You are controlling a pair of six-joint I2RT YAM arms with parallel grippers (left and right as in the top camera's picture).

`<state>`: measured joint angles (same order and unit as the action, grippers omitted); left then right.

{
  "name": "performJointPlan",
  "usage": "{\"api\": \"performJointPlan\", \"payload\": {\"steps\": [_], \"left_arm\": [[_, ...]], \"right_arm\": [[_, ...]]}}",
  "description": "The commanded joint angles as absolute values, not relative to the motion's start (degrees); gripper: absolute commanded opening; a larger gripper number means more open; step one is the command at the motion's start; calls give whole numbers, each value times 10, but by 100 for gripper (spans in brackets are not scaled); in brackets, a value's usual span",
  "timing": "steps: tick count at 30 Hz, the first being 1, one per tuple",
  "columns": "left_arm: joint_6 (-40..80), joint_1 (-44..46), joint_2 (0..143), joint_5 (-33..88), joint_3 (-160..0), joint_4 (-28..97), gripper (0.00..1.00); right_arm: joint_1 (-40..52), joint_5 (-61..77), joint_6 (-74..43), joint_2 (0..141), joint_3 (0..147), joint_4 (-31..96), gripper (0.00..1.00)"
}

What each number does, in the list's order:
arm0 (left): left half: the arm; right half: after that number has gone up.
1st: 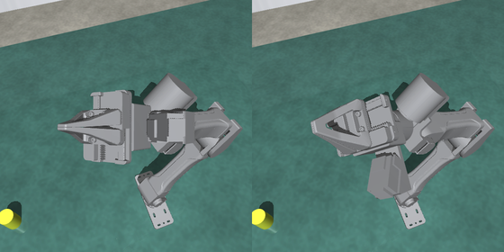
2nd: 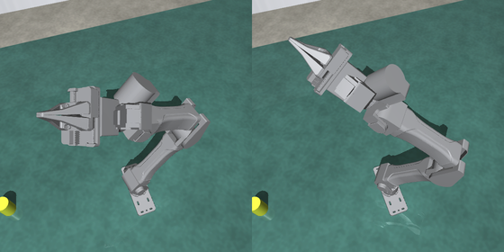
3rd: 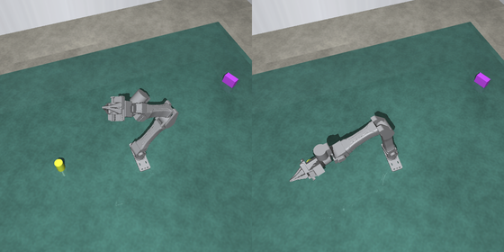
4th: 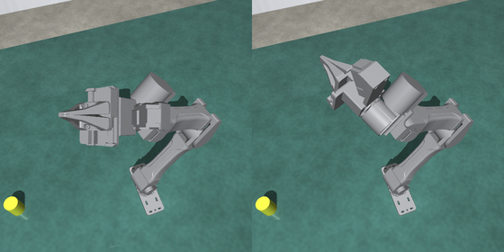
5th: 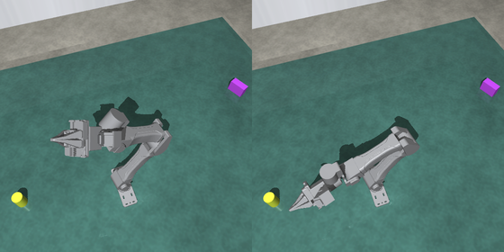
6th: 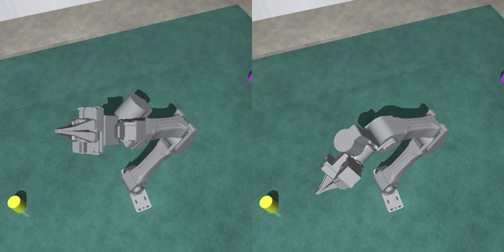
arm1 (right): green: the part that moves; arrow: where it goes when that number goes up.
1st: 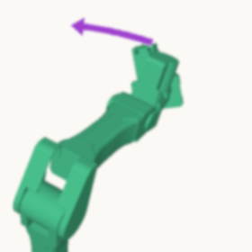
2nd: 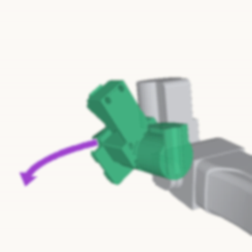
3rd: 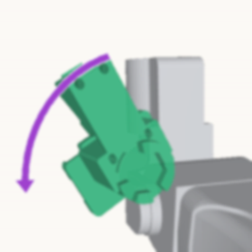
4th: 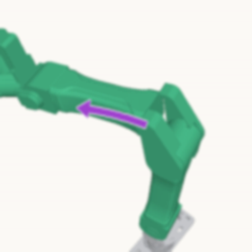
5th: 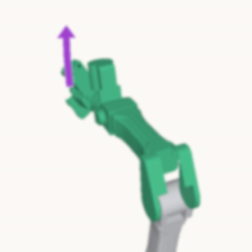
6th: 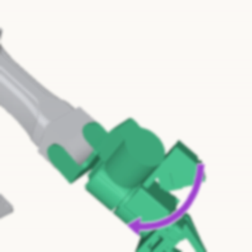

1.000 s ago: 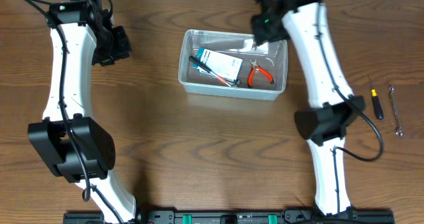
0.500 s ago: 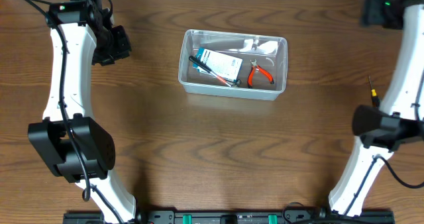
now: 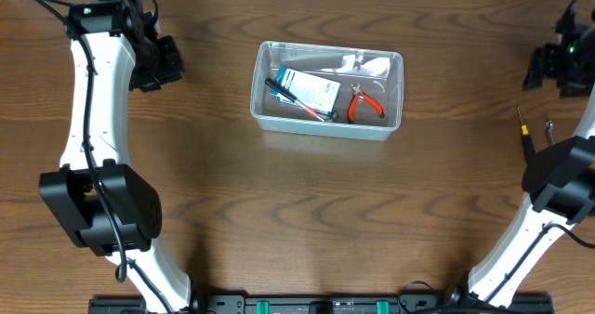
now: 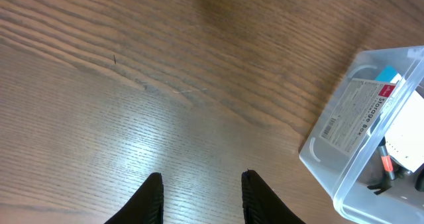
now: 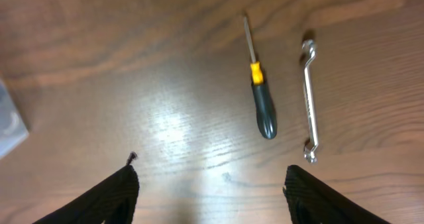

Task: Pack container
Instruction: 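Move the right gripper right toward the yellow-handled screwdriver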

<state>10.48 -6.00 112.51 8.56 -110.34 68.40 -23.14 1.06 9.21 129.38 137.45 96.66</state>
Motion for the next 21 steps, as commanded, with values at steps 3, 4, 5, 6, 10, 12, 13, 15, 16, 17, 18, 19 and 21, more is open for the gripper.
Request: {"api": "performJointPlan", "payload": {"steps": [3,4,5,6,10,12,13,15,16,17,18,19,21], "left_arm": [[101,-60,1132,79,-1099,685,29],[101,-60,1132,79,-1099,685,29],[101,-60,1132,79,-1099,685,28],[101,-60,1132,79,-1099,685,28],[101,-60,1132,79,-1099,685,28],[101,-60,1132,79,-1099,685,28],[101,-60,1132,79,-1099,685,29],[101,-60,1132,79,-1099,682,29],[101,-60,1132,79,-1099,681,28],[101,-60,1132,79,-1099,680,29],[101,-60,1132,79,-1099,679,28],[101,-60,1132,79,-1099,679,29],[101,-60,1132,79,-1099,679,28]], "right_arm": [[-238,35,142,1245,1294,929,71],[-238,34,145,1232,1267,909,72],[-238,33,152,1215,1234,884,73],[-239,32,156,1200,1206,864,73],[-249,28,165,1119,1053,758,75],[-259,28,179,1086,983,717,77],[-267,28,186,1070,946,696,77],[-285,28,205,1053,887,663,80],[-296,28,211,1051,863,648,80],[-305,28,211,1051,848,637,80],[-315,29,216,1052,831,622,80],[-324,31,228,1053,815,608,81],[-338,35,250,1053,796,587,78]]}}
